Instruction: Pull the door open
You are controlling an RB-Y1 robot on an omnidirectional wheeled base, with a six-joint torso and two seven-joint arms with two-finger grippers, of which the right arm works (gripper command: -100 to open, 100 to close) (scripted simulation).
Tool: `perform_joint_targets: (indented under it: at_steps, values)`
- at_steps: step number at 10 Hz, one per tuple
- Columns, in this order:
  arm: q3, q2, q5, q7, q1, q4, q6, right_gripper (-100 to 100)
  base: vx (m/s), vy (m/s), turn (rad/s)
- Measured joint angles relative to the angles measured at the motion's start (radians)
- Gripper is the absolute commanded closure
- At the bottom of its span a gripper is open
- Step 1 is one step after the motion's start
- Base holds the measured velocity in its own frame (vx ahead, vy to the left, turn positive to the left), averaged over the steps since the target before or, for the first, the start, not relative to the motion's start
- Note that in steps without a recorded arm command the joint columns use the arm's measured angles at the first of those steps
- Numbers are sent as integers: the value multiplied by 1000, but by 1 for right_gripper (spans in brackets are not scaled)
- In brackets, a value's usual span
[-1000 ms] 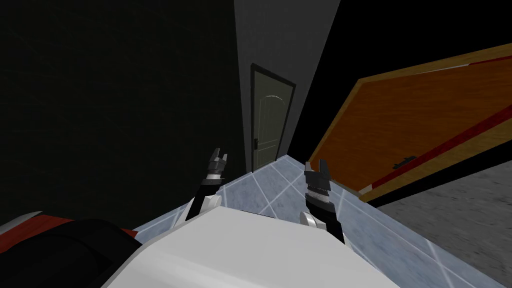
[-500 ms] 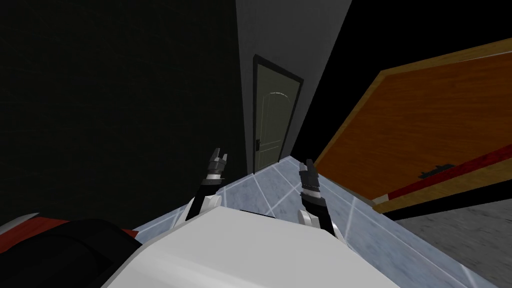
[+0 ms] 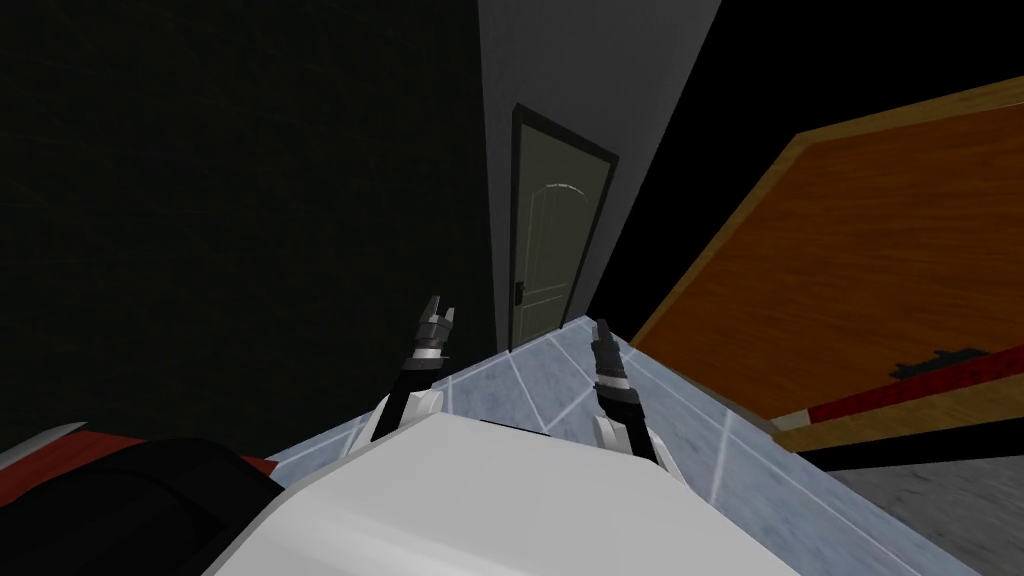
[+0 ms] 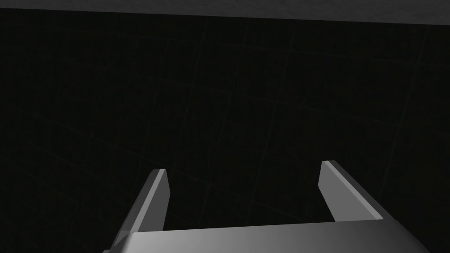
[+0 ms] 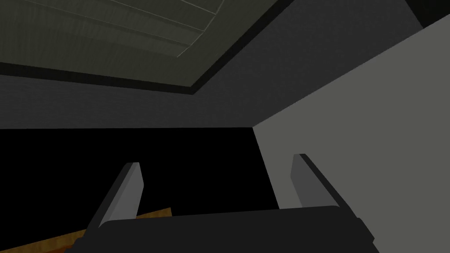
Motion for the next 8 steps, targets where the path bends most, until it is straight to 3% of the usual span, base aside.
perform_joint_targets:
  at_steps: [8]
  values:
    - [15, -48, 115, 148, -104, 178, 22, -100, 100, 3, 81]
